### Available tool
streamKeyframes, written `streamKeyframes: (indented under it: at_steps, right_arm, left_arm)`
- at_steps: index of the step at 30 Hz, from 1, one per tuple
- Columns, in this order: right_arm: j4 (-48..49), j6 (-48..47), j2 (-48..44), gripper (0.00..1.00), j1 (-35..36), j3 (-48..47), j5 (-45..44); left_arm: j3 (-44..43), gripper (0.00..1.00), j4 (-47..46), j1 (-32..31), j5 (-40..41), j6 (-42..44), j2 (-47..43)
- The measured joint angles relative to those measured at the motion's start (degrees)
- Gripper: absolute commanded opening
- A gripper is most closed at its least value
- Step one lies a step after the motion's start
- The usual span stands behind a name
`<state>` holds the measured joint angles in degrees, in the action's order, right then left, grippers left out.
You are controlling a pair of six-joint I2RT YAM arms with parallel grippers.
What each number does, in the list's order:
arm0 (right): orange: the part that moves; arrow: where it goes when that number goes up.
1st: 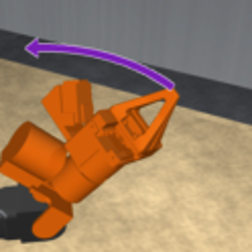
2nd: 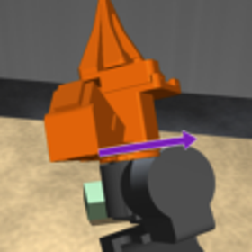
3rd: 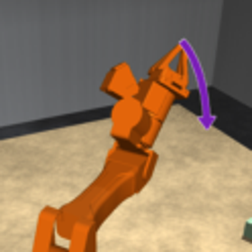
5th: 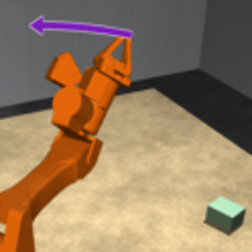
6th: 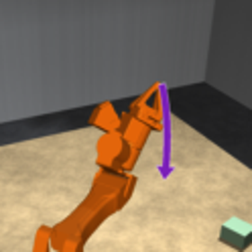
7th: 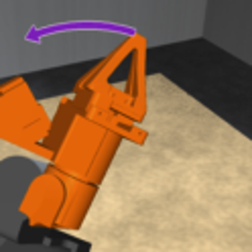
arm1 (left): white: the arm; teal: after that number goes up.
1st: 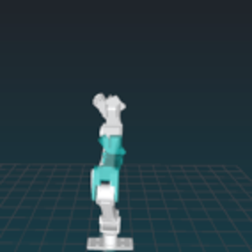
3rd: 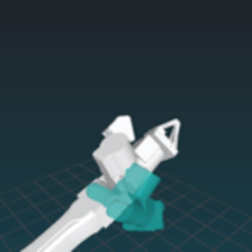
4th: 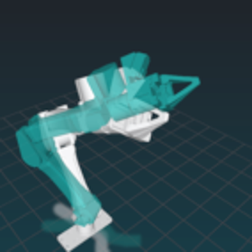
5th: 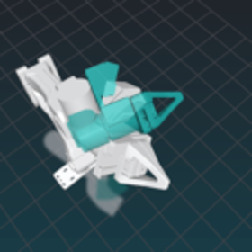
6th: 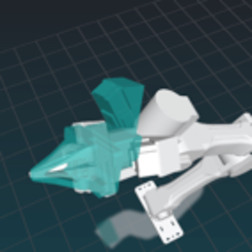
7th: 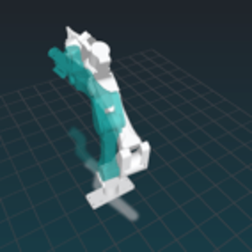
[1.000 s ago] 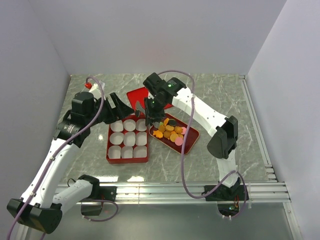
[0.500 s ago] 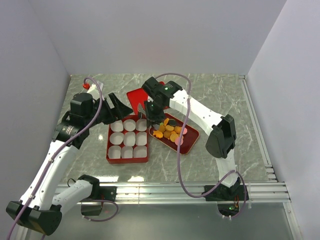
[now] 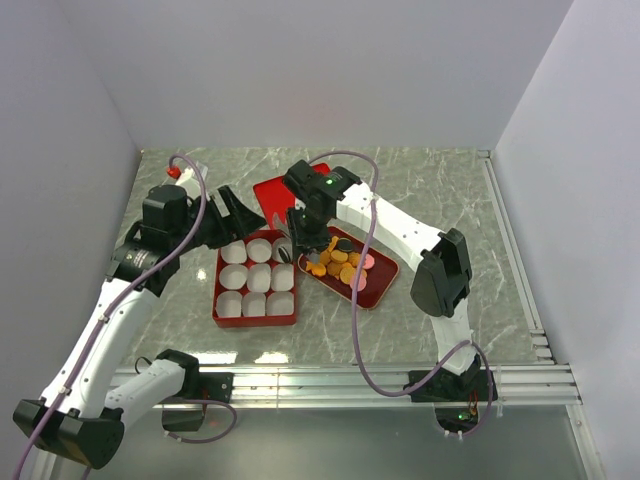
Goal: Pack the cookies
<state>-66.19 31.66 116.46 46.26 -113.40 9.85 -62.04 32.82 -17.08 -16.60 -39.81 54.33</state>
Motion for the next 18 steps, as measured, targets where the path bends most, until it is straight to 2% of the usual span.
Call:
streamKeyframes:
  at_steps: [13, 18]
  right_arm:
    - [-1.0, -0.4, -0.5, 0.45, -0.6, -0.9, -2.4]
    - [-0.2, -0.8, -7.6, 0.45, -2.7, 5.5, -4.6]
  left_arm:
    - [0.0, 0.84, 0.0, 0.0, 0.0, 0.0, 0.3]
    - [0.0, 0.84, 0.0, 0.0, 0.0, 0.0, 0.6]
